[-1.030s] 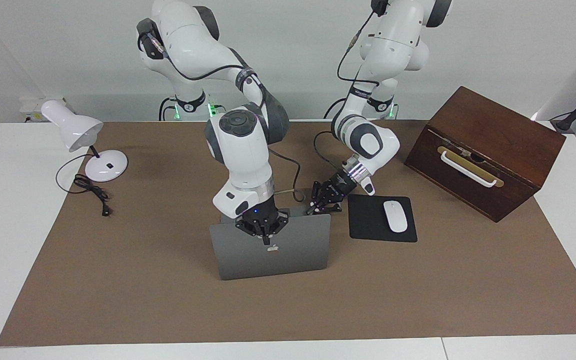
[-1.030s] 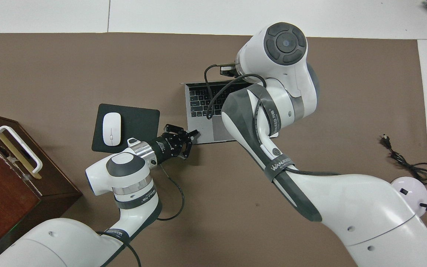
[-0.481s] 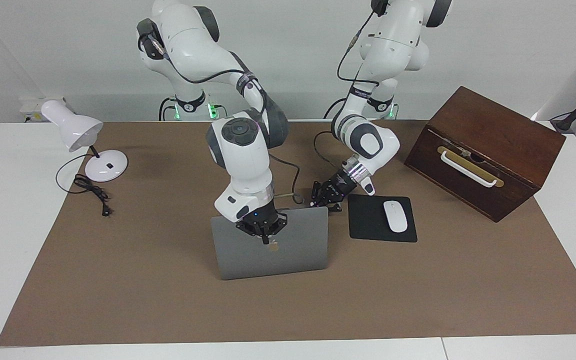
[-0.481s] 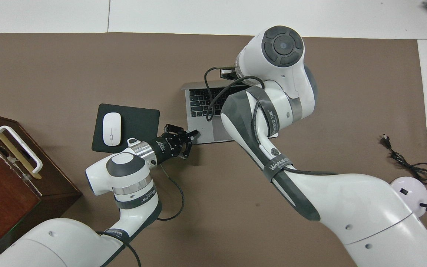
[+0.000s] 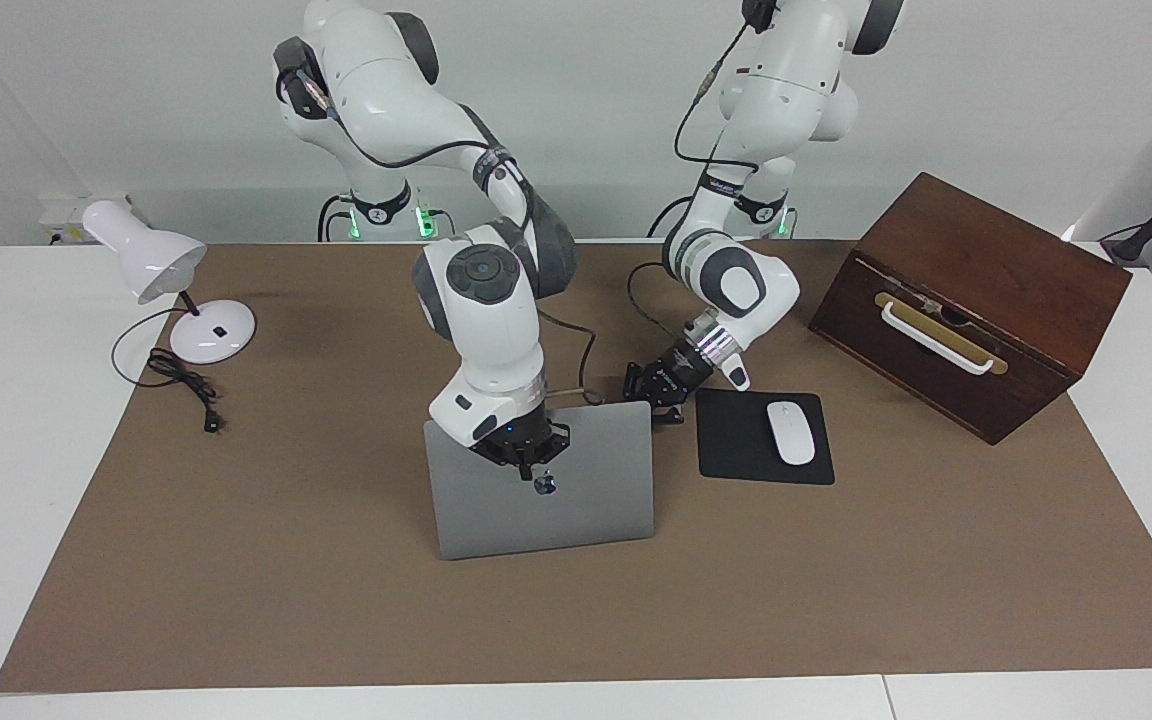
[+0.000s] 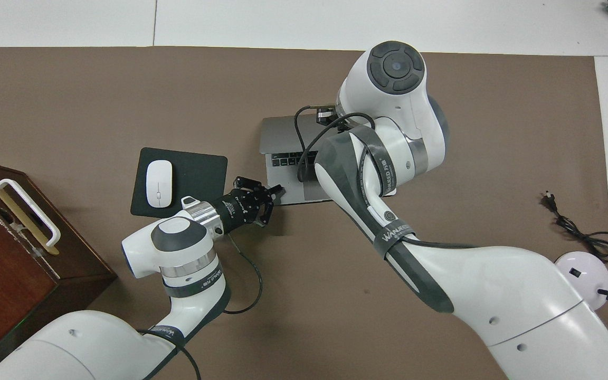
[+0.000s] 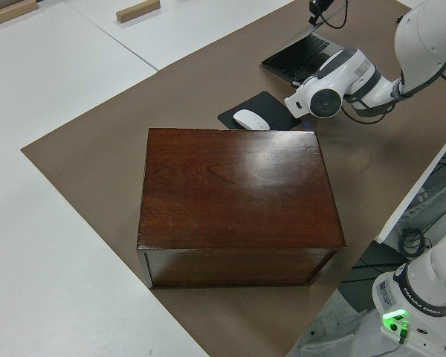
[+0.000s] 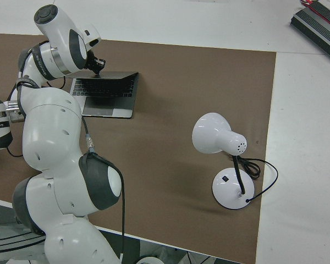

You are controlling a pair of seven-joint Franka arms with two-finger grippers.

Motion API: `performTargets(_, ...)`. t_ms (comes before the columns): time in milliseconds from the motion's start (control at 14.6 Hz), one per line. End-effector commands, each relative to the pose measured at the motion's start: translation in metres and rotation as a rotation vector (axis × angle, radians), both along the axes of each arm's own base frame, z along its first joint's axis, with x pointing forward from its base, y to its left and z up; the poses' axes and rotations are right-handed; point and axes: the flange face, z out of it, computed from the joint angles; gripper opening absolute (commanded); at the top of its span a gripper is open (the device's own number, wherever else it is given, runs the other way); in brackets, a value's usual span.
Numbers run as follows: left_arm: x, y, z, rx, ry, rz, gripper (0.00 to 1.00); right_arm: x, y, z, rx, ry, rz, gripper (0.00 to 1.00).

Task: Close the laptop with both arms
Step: 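Press the lid fully shut onto the laptop base with the right gripper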

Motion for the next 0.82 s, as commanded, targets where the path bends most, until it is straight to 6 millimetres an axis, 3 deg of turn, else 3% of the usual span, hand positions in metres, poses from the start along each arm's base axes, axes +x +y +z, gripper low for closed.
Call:
performTargets(0,0.003,0.002,-0.018,0.004,0.005,0.007,0.0,-0.007,0.001,-0.01,0.006,0.041,-0.031,0.0)
performTargets(755,0.004,0.002,-0.018,0.004,0.004,0.005,0.0,-0.016,0.01,-0.028,0.004,0.078,-0.082,0.0)
